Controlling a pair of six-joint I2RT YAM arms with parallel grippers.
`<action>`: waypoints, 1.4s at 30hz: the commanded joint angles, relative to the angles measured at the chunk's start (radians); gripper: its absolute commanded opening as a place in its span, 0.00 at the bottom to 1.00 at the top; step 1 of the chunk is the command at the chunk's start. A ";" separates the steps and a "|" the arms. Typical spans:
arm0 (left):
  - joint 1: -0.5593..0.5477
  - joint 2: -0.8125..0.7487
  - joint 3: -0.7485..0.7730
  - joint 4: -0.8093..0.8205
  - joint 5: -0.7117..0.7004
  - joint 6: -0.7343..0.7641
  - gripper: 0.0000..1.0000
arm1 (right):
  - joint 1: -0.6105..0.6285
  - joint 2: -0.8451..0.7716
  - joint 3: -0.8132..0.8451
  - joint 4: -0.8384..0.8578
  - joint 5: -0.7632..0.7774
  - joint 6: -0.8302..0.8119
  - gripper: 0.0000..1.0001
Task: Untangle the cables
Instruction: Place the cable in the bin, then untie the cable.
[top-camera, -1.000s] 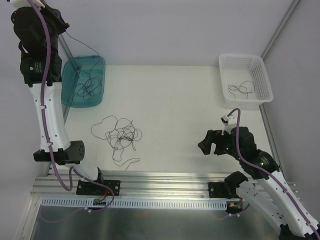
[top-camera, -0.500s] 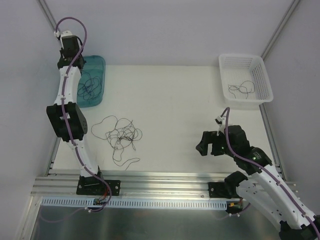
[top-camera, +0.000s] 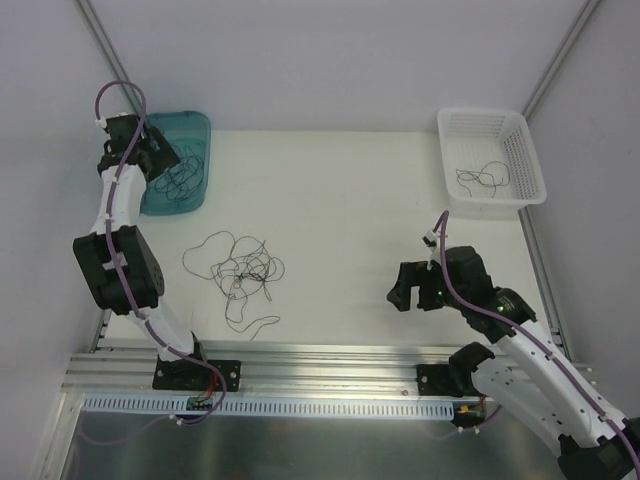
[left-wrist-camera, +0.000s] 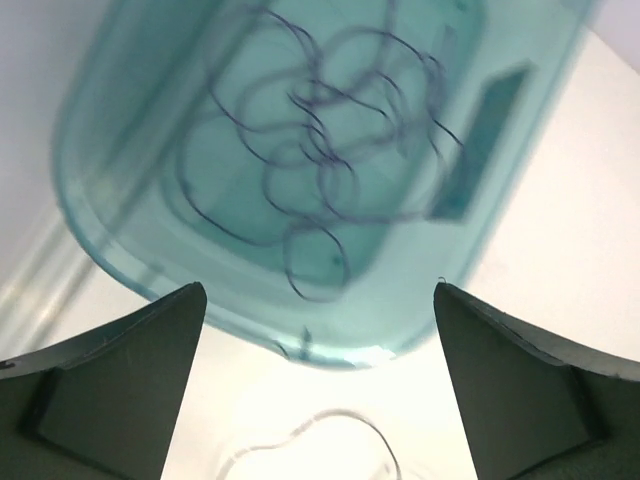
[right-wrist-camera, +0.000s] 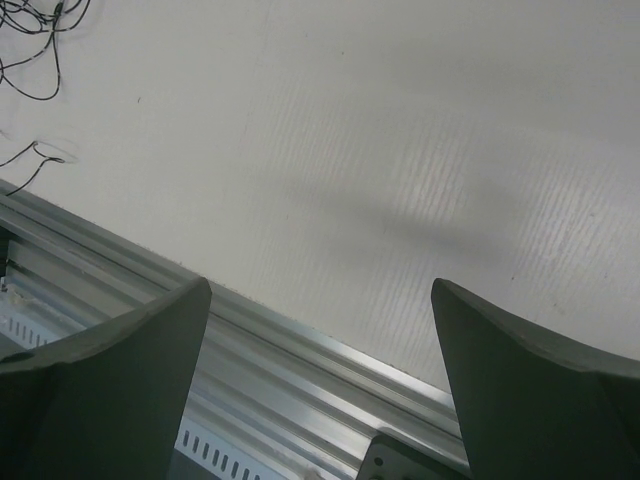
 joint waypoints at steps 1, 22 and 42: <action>-0.053 -0.196 -0.178 0.000 0.236 -0.077 0.99 | 0.010 0.028 0.008 0.060 -0.067 0.011 0.97; -0.515 -0.639 -0.978 0.032 0.152 -0.176 0.63 | 0.482 0.306 0.031 0.344 0.112 0.217 0.97; -0.897 -0.870 -1.068 0.101 0.202 -0.425 0.00 | 0.562 0.576 0.140 0.606 0.211 0.274 0.83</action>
